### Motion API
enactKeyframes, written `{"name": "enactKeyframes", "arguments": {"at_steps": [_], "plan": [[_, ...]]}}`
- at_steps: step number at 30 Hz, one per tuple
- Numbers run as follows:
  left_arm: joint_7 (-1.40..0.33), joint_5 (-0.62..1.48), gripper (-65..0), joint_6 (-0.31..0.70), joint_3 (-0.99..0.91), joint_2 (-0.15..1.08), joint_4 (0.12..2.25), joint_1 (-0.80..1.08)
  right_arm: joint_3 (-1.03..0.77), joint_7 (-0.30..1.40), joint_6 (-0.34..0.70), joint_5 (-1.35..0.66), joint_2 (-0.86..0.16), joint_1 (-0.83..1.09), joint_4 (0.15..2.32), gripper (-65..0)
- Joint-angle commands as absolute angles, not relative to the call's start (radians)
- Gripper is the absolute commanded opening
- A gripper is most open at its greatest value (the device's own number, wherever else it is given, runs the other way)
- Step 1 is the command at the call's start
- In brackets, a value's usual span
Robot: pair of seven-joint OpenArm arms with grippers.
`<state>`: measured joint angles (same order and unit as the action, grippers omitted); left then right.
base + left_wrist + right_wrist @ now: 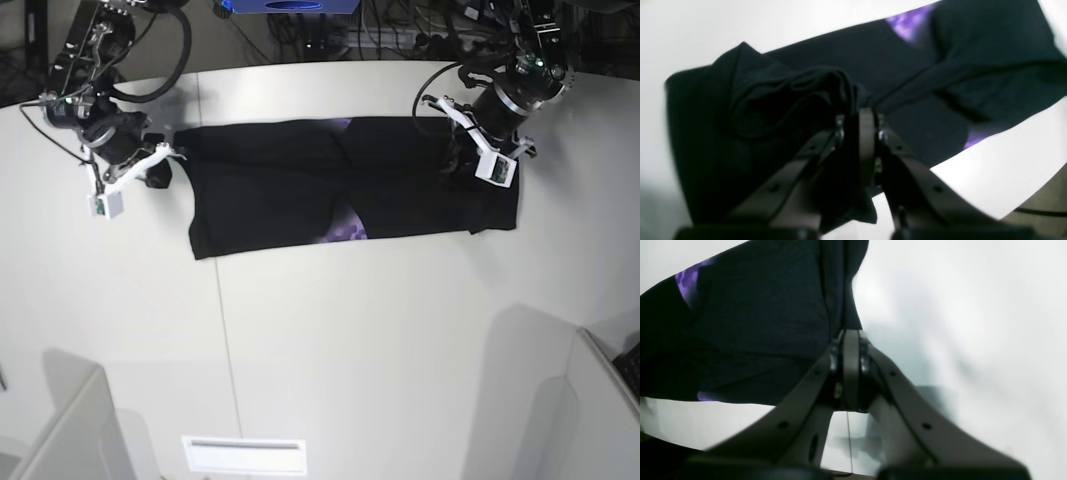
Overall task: Fold the T-shirt properly
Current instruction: 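Lift the strip end with the left gripper and fold it toward the right gripper, then press the folded end flat with the left gripper, then withdraw it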
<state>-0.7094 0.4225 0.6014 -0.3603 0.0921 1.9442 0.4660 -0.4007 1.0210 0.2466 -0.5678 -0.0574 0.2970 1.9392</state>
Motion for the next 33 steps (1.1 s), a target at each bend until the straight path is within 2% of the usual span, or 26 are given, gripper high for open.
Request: {"name": "enactKeyframes", "arguments": {"at_steps": [1, 8, 21, 33], "plan": [[-0.685, 0.440, -65.0, 0.599, -0.349, 0.099, 1.966, 0.466, -0.403, 1.003, 0.254, -0.578, -0.065, 0.291, 1.952, -65.0], [-0.684, 0.440, -65.0, 0.575, -0.289, 0.099, 1.966, 0.453, -0.406, 1.003, 0.254, -0.578, -0.065, 0.289, 1.952, -65.0], [-0.682, 0.440, -65.0, 0.470, -0.171, 0.099, 1.962, 0.412, -0.407, 1.003, 0.254, -0.578, -0.065, 0.286, 1.951, -65.0], [-0.687, 0.440, -65.0, 0.469, -0.163, 0.099, 1.959, 0.410, -0.407, 1.003, 0.254, -0.578, -0.065, 0.285, 1.951, -65.0]]}}
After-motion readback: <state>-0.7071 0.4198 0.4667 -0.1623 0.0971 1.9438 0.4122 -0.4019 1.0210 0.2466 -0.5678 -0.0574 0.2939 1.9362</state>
